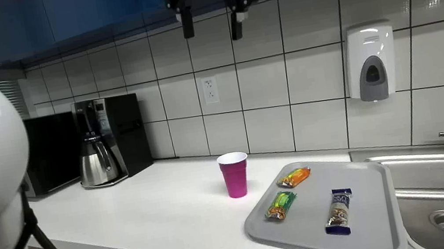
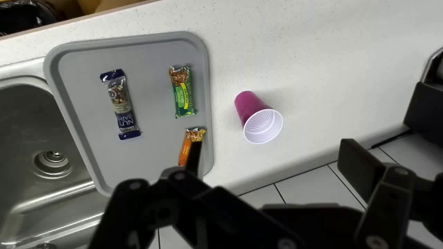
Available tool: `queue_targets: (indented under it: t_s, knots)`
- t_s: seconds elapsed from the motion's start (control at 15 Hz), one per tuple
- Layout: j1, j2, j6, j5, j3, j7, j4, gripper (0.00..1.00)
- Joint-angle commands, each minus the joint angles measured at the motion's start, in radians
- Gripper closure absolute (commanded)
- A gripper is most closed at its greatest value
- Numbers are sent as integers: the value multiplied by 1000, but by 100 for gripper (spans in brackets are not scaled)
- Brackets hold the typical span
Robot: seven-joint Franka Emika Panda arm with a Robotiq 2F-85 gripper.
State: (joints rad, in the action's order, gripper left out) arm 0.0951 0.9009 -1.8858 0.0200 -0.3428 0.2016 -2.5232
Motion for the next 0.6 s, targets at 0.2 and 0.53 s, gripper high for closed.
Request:
queue_targets:
  t_s: [0.2, 0.53]
  knots:
    - [21, -8, 2, 16, 14, 14, 3, 0]
    - [29, -12, -35, -13, 22, 25, -13, 0]
